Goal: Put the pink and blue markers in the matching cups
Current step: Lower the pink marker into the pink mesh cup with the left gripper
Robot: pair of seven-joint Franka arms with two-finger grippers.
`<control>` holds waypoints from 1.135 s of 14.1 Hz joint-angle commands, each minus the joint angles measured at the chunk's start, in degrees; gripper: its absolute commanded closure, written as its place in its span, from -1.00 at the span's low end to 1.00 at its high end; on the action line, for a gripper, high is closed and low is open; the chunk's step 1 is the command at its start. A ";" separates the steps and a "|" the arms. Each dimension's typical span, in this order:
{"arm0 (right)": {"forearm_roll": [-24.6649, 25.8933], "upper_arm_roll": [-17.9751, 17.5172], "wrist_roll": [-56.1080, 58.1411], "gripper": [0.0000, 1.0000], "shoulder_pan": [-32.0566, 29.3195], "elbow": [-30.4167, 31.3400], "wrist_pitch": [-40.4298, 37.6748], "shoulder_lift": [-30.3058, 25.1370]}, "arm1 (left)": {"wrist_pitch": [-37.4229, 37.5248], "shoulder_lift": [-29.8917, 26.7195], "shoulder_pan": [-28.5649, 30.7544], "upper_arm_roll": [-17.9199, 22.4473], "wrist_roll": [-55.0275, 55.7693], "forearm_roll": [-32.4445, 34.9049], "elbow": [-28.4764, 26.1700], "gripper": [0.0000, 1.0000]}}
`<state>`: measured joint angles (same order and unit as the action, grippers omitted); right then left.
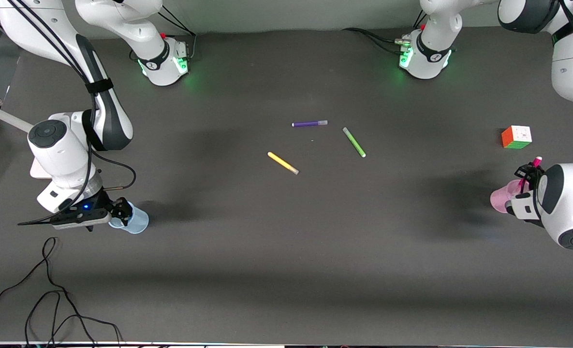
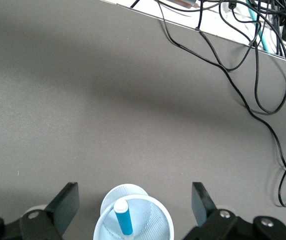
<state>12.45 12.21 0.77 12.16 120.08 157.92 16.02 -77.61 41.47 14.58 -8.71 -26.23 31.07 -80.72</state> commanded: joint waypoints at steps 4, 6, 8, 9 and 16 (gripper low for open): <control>1.18 -0.16 -0.07 -1.00 -0.29 0.50 0.73 -0.90 | -1.23 1.16 0.10 -0.52 -1.27 1.28 1.26 -0.98; 1.09 -0.17 -0.07 -1.00 -0.29 0.33 0.46 -1.16 | -0.97 0.98 -0.17 -0.52 -1.19 1.19 1.35 -0.99; 0.91 -0.17 -0.07 -1.00 -0.29 0.24 0.37 -1.25 | -0.45 0.11 -0.43 -0.69 -1.19 0.93 1.52 -0.99; 0.91 -0.17 -0.07 -1.00 -0.29 0.07 0.03 -1.34 | -0.35 -1.20 -0.69 -0.78 -1.01 0.58 1.53 -0.99; -6.10 -2.27 -0.16 -1.00 0.59 -7.83 -20.15 -5.99 | -0.71 -16.93 -3.77 -2.10 4.76 -12.23 -2.43 -0.99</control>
<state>10.01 10.99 0.65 12.28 115.18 145.22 12.76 -78.31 30.85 12.34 -11.28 -25.12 22.83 -79.14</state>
